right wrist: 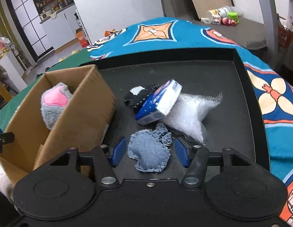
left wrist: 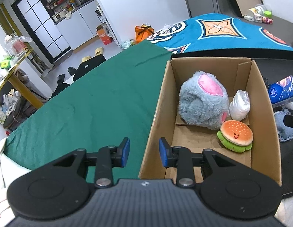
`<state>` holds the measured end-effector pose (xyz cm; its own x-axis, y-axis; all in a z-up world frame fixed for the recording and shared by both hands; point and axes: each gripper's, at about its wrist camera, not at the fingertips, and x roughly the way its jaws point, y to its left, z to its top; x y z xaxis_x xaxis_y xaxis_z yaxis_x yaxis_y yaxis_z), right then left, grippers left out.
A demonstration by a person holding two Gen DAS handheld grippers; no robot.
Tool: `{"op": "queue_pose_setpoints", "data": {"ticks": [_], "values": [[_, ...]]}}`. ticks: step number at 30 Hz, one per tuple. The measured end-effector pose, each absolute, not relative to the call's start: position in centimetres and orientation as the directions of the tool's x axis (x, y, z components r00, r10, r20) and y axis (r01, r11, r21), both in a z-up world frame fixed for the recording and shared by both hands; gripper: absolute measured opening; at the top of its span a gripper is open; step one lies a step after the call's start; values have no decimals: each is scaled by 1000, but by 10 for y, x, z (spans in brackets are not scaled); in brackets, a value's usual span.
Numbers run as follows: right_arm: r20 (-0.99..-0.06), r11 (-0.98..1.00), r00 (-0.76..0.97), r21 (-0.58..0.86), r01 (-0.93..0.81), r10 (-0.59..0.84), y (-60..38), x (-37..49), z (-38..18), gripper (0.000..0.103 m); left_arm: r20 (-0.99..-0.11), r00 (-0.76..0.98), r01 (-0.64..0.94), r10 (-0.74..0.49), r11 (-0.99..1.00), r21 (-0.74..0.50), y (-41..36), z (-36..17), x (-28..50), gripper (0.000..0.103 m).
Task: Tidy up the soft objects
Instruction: 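Lower the right gripper onto the denim pouch on the tray and close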
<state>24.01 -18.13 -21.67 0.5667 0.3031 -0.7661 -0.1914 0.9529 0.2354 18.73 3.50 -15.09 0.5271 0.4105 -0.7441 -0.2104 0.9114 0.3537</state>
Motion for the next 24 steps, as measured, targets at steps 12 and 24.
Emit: {"op": "queue_pose_setpoints", "data": {"ticks": [12,24], "values": [[-803,955,518,236,-178,295,-181,242,-236,49,-758,491,-155,430,899,410,23,-161,195,32],[-793,947,517,272,-171,321,-188,231,-223,27,-771,499,-122,397,912,391,21,-157,189,32]]}}
